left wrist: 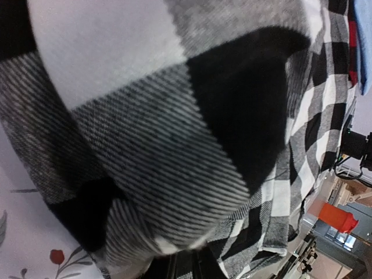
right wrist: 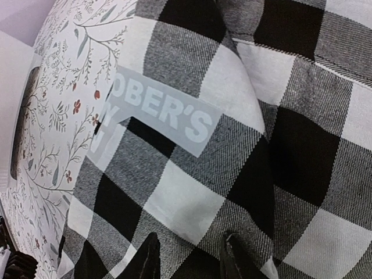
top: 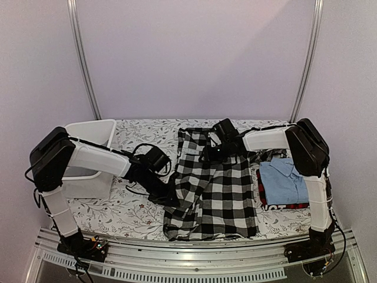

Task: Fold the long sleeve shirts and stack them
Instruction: Smooth out the 1/3-folded shirt at the center of the board.

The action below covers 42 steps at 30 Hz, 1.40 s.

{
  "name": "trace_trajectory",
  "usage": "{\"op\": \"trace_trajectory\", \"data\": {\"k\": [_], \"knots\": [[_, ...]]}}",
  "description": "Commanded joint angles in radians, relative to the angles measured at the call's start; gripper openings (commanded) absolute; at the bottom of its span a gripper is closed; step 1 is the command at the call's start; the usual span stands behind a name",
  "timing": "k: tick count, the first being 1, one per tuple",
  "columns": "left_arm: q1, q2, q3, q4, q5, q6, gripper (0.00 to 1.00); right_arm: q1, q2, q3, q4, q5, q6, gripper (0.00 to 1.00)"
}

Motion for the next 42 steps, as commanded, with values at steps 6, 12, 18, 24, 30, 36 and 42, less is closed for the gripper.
{"op": "trace_trajectory", "data": {"k": [6,12,18,24,30,36,42], "knots": [[-0.064,0.034,-0.005,0.058,0.052,-0.024,0.16,-0.053,0.066,0.006,0.029,-0.020,0.037,0.34],[-0.068,-0.068,0.067,-0.061,-0.044,0.008,0.28,-0.053,0.046,0.005,0.013,-0.019,0.035,0.34],[-0.055,-0.124,0.029,-0.139,-0.139,0.034,0.32,-0.053,-0.013,-0.010,-0.005,-0.002,0.016,0.37],[-0.060,-0.121,0.036,-0.121,-0.132,0.060,0.34,-0.051,-0.056,-0.008,-0.017,0.005,0.007,0.37],[-0.029,-0.054,0.152,-0.061,-0.143,0.087,0.29,-0.038,-0.096,-0.003,0.013,-0.018,0.020,0.37],[0.091,0.121,0.334,0.001,-0.255,0.093,0.21,-0.039,-0.124,-0.028,0.012,0.000,0.032,0.36],[0.174,0.359,0.633,-0.028,-0.339,0.159,0.18,-0.039,-0.250,-0.150,0.001,0.045,0.026,0.37]]}}
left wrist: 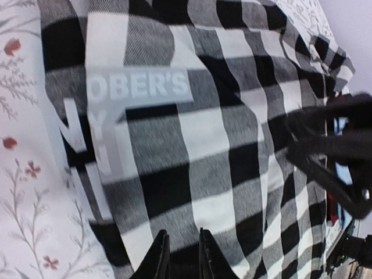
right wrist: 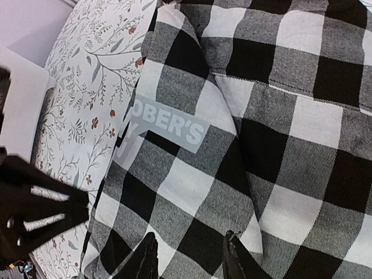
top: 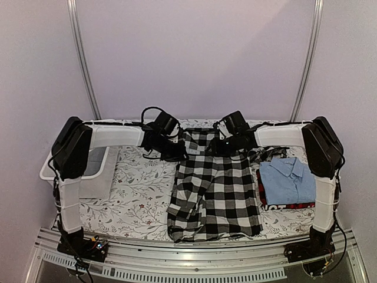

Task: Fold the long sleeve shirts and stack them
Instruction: Smooth out the 1/3-folded shirt at the center of the board, then move the 1/3-folded shirt to the center of the board.

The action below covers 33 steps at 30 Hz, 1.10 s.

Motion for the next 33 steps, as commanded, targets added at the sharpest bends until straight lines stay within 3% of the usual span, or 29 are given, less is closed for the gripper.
{"op": "trace_trajectory", "data": {"k": [1,7,14,24,30,33], "knots": [[0.055,0.154,0.177,0.006,-0.071,0.059,0.18,0.004,-0.147,-0.093,-0.004,0.033,0.002,0.37],[0.107,0.341,0.358,0.007,-0.001,0.066,0.17,0.025,-0.236,-0.218,0.007,0.024,0.025,0.39],[0.173,0.529,0.581,-0.119,0.037,0.080,0.17,0.088,-0.275,-0.285,-0.006,0.054,0.038,0.40],[0.292,0.612,0.749,-0.262,0.084,0.184,0.18,0.129,-0.343,-0.371,-0.022,0.105,0.069,0.42],[0.328,0.701,0.941,-0.352,0.177,0.204,0.20,0.150,-0.444,-0.496,-0.028,0.130,0.120,0.42],[0.325,0.701,0.959,-0.352,0.222,0.210,0.21,0.166,-0.488,-0.586,-0.027,0.157,0.152,0.42]]}}
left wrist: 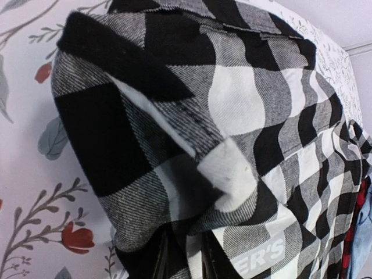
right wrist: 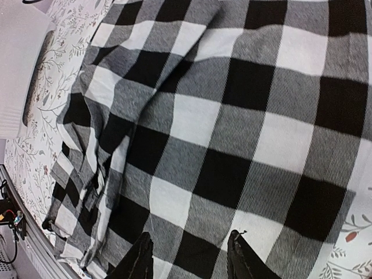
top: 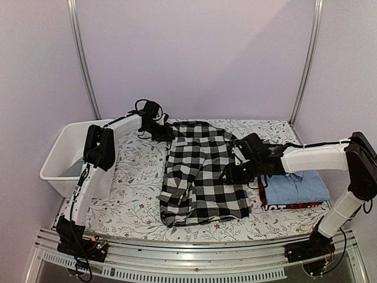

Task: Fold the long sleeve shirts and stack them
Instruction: Move the 1/3-folded shirt to the center of the board, then move the right arm to the center of the board with the 1/3-folded shirt, then pick up the sleeve from the corner of the board.

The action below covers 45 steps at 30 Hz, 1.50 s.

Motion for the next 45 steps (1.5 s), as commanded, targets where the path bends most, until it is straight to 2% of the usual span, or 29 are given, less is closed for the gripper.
{"op": "trace_trajectory", "data": {"k": [1,5,9,18,22,25,31,33,36,40,45], "knots": [[0.002,0.028,0.032,-0.082,0.058,0.034,0.22,0.030,-0.069,-0.121,-0.013,0.059,0.060,0.42],[-0.013,0.010,0.021,-0.077,0.073,0.046,0.25,0.081,-0.068,-0.185,-0.041,0.124,0.086,0.41],[-0.026,-0.009,0.024,-0.070,0.085,0.046,0.32,0.152,-0.032,-0.184,-0.088,0.200,0.118,0.41],[-0.052,-0.184,-0.008,-0.061,0.080,0.029,0.56,0.338,0.011,-0.197,-0.126,0.182,0.269,0.41],[-0.072,-0.304,-0.100,-0.060,0.066,0.015,0.60,0.429,0.053,-0.145,-0.136,0.158,0.341,0.41],[-0.110,-0.418,-0.232,-0.047,0.056,0.003,0.61,0.434,0.058,-0.116,-0.177,0.185,0.362,0.43],[-0.206,-0.724,-0.651,0.050,0.031,-0.045,0.61,0.373,-0.065,-0.072,-0.192,0.237,0.335,0.49],[-0.229,-0.856,-0.854,0.098,0.010,-0.070,0.60,0.345,-0.099,-0.059,-0.194,0.252,0.321,0.52],[-0.259,-0.993,-1.063,0.142,-0.029,-0.102,0.60,0.269,-0.147,-0.054,-0.190,0.279,0.292,0.56],[-0.312,-1.068,-1.223,0.192,-0.029,-0.133,0.59,0.093,-0.184,-0.033,-0.160,0.268,0.211,0.56],[-0.414,-1.064,-1.307,0.240,-0.033,-0.164,0.58,-0.137,-0.185,-0.002,-0.080,0.247,0.112,0.59]]}}
